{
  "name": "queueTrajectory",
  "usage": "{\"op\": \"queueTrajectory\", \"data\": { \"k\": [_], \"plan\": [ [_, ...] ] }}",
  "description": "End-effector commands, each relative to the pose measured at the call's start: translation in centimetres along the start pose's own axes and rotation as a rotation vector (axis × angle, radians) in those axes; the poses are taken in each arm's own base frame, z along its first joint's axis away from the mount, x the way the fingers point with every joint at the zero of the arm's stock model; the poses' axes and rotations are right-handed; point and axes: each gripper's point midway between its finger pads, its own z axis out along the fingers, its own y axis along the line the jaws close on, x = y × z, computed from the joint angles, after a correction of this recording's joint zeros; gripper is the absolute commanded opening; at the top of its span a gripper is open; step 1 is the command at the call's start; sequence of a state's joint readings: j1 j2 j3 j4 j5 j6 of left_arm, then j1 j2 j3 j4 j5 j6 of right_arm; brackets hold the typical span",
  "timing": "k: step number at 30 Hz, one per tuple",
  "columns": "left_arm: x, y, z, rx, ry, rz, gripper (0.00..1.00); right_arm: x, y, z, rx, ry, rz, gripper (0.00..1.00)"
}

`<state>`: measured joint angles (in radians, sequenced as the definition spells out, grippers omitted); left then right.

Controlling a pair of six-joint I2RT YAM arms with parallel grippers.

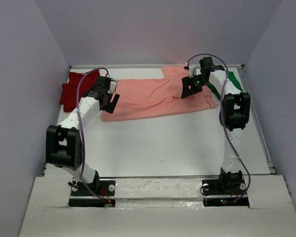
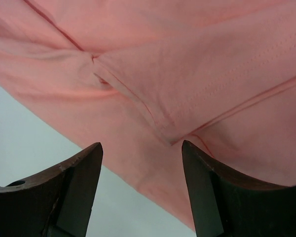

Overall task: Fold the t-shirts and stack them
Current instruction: Fold the flattened tshirt in 1/3 of the way

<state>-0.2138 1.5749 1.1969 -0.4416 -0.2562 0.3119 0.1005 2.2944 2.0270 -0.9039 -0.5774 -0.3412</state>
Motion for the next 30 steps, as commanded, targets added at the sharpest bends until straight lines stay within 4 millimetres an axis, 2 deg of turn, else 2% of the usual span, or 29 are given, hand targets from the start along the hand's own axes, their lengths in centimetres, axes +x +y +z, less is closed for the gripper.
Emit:
{"op": "queueTrajectory", "data": {
  "k": [1, 7, 12, 26, 30],
  "plan": [
    [-1.6, 0.7, -1.3, -0.006, -0.065, -0.027, 0.99, -2.3, 1.1, -0.2, 0.003, -0.023, -0.051, 0.7],
    [-1.4, 0.7, -1.4, -0.002, -0.063, -0.023, 0.99, -2.4, 1.1, 0.7, -0.005, -0.018, -0.047, 0.68],
    [-1.4, 0.6, -1.6, 0.002, -0.07, -0.025, 0.99, -1.6, 0.8, 1.2, -0.002, 0.003, -0.041, 0.68],
    [-1.4, 0.5, -2.0, 0.014, -0.078, -0.024, 0.99, -1.6, 0.1, 0.1, 0.07, 0.001, -0.073, 0.67],
    [-1.3, 0.4, -2.0, 0.017, -0.079, -0.024, 0.99, -1.3, 0.0, 0.3, 0.075, 0.006, -0.074, 0.67]
  ]
}}
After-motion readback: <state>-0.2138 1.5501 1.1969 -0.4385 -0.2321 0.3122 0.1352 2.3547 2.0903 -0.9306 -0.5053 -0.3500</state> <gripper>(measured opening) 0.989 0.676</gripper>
